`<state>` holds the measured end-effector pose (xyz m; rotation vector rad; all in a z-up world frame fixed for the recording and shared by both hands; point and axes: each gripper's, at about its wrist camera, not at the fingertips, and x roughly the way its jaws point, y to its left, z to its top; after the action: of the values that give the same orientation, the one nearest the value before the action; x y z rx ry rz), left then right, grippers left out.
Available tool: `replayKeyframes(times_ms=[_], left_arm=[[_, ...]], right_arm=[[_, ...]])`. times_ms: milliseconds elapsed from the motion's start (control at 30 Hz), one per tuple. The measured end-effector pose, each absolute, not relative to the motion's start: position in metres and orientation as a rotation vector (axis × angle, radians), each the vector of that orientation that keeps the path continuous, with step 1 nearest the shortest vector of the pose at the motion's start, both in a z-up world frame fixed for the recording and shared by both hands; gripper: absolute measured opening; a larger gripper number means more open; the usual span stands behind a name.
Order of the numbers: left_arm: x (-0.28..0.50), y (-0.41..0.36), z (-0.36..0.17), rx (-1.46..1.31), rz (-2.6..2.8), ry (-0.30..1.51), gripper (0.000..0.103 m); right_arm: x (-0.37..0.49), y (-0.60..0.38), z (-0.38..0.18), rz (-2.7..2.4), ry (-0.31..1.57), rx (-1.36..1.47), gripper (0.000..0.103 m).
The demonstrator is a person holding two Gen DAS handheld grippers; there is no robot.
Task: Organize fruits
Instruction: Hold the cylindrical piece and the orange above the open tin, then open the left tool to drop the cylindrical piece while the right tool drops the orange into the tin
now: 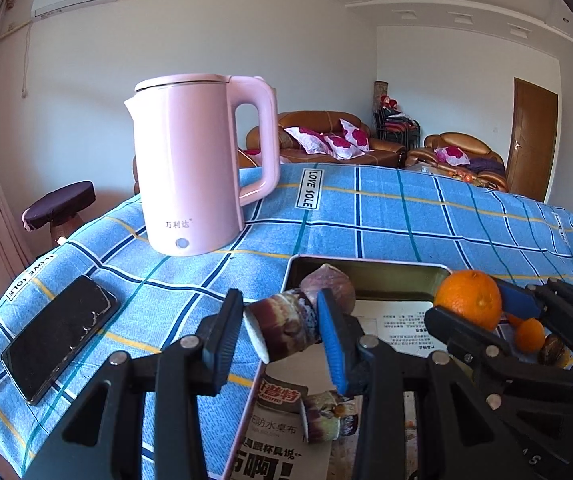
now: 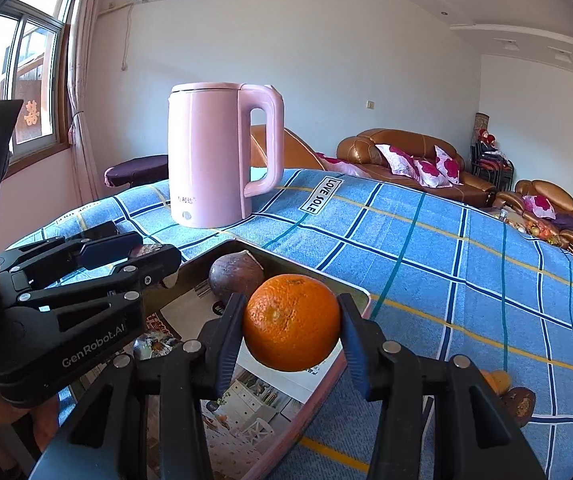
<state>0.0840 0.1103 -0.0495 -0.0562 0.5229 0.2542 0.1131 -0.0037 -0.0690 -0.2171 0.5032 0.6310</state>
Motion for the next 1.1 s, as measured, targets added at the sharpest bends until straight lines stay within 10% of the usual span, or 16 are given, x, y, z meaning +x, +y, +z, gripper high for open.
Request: replayKeyframes(times_ms=[667,833,1100], left_arm=[[0.086,0.107,-0.049,-0.040,0.260,0.537,0.044],[0.079,0.107,-0.045,-0.037,0.282,0.504,0.067],[0.076,0.104,-0.044,-0.038,0.279,0.488,0.072]], right_arm=[[0.124,0.002,-0.074,0.607,0.562,-0.228,0.058],[0.122,-0.007,-0.071,0.585,0.533,-0.189,0.064],[0.118,-0.017,-0.066,0.551,0.486,-0.147,0.067]])
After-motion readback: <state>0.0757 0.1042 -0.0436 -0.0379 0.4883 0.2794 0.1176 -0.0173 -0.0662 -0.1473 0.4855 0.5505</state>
